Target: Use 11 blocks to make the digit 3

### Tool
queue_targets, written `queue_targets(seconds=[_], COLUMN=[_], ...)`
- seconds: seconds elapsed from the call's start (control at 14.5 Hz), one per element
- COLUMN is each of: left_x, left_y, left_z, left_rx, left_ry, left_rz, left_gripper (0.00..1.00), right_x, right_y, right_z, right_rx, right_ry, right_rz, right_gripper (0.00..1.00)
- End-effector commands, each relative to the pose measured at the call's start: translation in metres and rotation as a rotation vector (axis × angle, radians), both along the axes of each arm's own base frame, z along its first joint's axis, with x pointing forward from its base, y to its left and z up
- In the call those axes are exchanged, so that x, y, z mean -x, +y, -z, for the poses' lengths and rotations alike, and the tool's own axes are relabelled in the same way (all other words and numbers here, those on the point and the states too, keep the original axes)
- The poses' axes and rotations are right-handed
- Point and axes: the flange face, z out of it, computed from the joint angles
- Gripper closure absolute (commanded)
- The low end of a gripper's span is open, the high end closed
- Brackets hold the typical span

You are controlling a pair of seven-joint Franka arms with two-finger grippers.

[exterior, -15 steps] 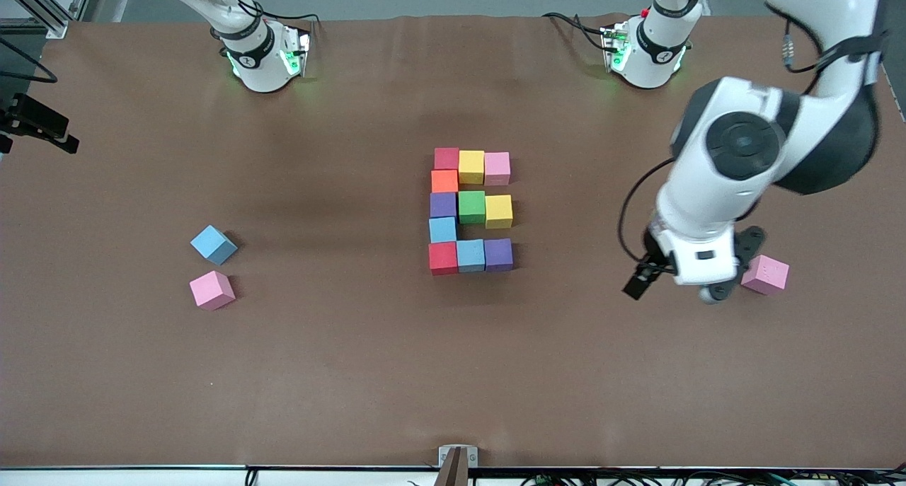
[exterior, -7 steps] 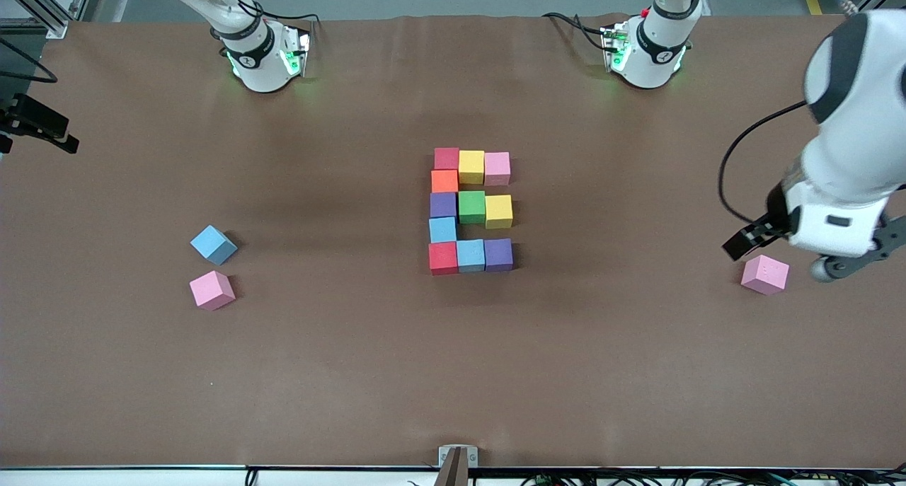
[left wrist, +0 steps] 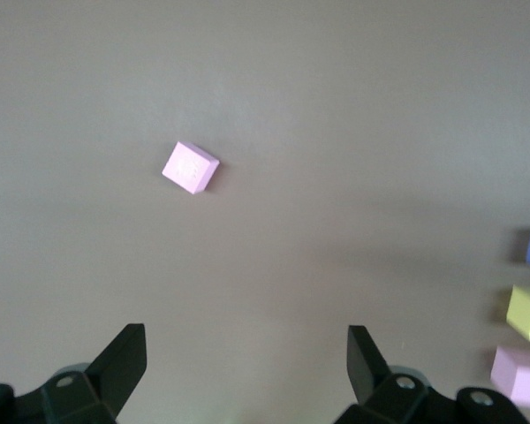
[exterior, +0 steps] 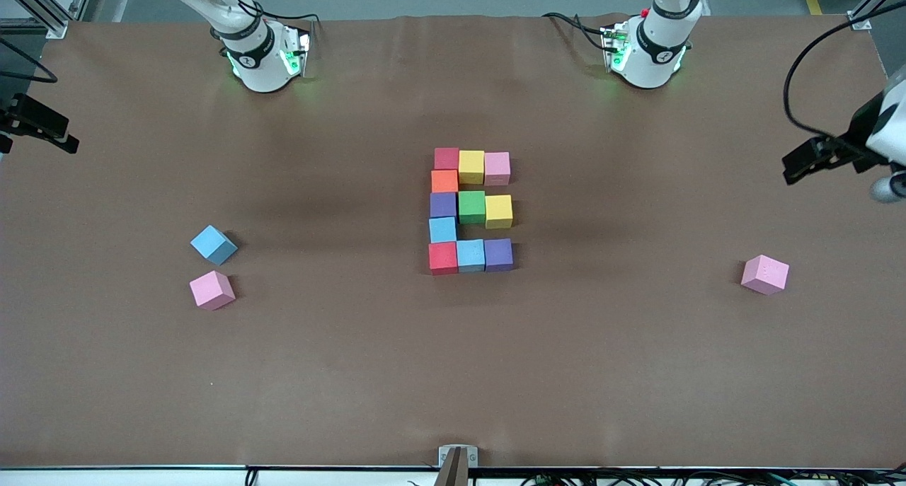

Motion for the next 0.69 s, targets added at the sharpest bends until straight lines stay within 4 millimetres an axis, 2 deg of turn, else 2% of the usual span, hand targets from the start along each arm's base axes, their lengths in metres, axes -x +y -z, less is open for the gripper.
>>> queue_targets(seconds=[0.0, 0.21, 0.34, 0.41, 0.62], left_x=[0.036, 0.042, 0.046, 0.05, 0.057], left_y=[0.006, -0.002, 0.0, -0.013, -0.017], left_z=[-0.005, 0.002, -0.003, -0.003, 0.0], left_rx=[0.037, 0.098, 0.118, 0.114, 0.105], left_ry=[0.007, 0.026, 0.016, 0.018, 0.002], left_rz=[0.046, 0.065, 0.057, 0.08, 0.082], left_gripper=[0.0, 0.0, 0.0, 0.0, 0.0], right_x=[0.001, 0.001, 0.0, 0.001, 0.001], right_y=[0.0, 0.0, 0.0, 0.0, 0.0], right_z=[-0.002, -0.002, -0.002, -0.002, -0.002], right_rx=[0.003, 0.003, 0.003, 0.003, 0.003], right_ry=[0.001, 0.001, 0.0, 0.001, 0.001], right_rz=[-0.009, -0.009, -0.009, -0.009, -0.009], right_gripper=[0.0, 0.0, 0.0, 0.0, 0.0])
